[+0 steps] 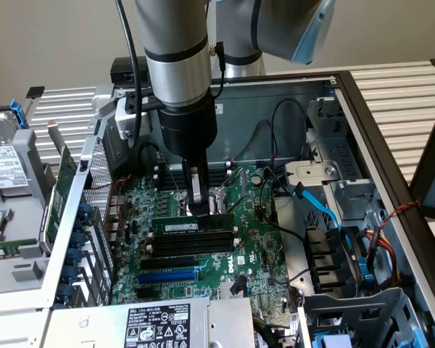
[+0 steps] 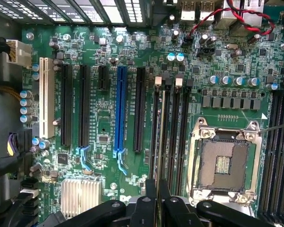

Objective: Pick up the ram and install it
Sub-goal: 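Insert the ram into the slot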

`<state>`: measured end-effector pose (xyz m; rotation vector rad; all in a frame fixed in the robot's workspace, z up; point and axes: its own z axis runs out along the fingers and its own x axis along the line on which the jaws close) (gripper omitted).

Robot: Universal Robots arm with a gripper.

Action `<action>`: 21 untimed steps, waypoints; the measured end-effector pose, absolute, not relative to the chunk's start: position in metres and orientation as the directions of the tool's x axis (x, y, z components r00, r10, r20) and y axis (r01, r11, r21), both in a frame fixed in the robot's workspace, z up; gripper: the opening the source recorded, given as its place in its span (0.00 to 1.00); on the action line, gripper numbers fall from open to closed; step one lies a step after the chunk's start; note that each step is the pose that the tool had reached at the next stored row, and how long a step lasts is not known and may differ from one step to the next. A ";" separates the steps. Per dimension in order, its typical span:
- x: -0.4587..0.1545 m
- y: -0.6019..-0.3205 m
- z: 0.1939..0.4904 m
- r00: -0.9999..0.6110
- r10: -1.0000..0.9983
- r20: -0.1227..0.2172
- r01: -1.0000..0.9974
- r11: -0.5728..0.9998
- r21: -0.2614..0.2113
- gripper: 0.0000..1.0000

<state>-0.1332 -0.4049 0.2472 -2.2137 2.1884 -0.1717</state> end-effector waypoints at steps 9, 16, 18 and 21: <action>-0.133 -0.405 0.243 0.009 -0.997 0.073 -0.995 -0.015 -0.094 0.14; -0.133 -0.405 0.241 0.009 -0.997 0.074 -0.995 -0.016 -0.094 0.14; -0.134 -0.404 0.241 0.010 -0.997 0.074 -0.995 -0.017 -0.094 0.14; -0.134 -0.404 0.240 0.014 -0.997 0.074 -0.995 -0.021 -0.094 0.14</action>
